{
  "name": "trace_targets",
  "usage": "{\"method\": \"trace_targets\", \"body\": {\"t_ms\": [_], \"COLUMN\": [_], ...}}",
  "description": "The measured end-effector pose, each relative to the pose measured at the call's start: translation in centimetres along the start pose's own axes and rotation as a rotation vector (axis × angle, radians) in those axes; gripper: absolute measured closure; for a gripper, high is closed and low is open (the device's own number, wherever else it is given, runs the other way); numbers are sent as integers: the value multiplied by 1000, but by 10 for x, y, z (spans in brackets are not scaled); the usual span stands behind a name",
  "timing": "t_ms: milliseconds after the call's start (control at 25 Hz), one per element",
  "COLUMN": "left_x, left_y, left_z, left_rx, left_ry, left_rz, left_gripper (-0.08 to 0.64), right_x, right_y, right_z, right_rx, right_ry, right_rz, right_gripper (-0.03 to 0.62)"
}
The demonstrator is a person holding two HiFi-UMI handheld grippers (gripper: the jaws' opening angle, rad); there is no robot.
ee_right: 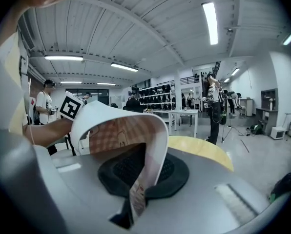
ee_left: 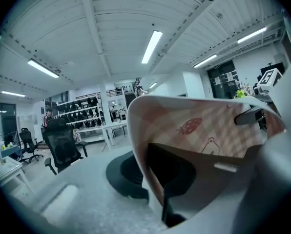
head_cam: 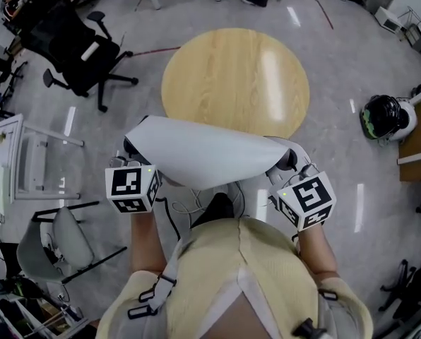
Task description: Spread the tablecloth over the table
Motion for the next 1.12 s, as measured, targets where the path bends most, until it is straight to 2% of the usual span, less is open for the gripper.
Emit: {"method": "trace_targets", "body": {"t_ms": [560, 800, 1120], "left_x": [-63, -76, -73], "left_y": [-23, -41, -87], "left_z": [125, 169, 210], "left_rx": [54, 78, 138], "left_ry": [235, 286, 281], "left_rz": [75, 127, 200], "left_gripper": [552, 552, 552], "right_x": [51, 72, 116], "right_y": [-38, -57, -85], "right_z": [90, 111, 120], "right_rx": [-14, -37, -12], "right_ry": [233, 261, 271], "right_rz": [-9, -93, -133], "right_gripper": [583, 581, 580]}}
Point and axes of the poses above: the fingertips, and each gripper's own axes: z forward along the fingers, x to its right, y out of its underside, the point moved 8 cm from there along -z, backward along the fingers, and after that the axes turned 1 degree about x, right-handed, at the moved point
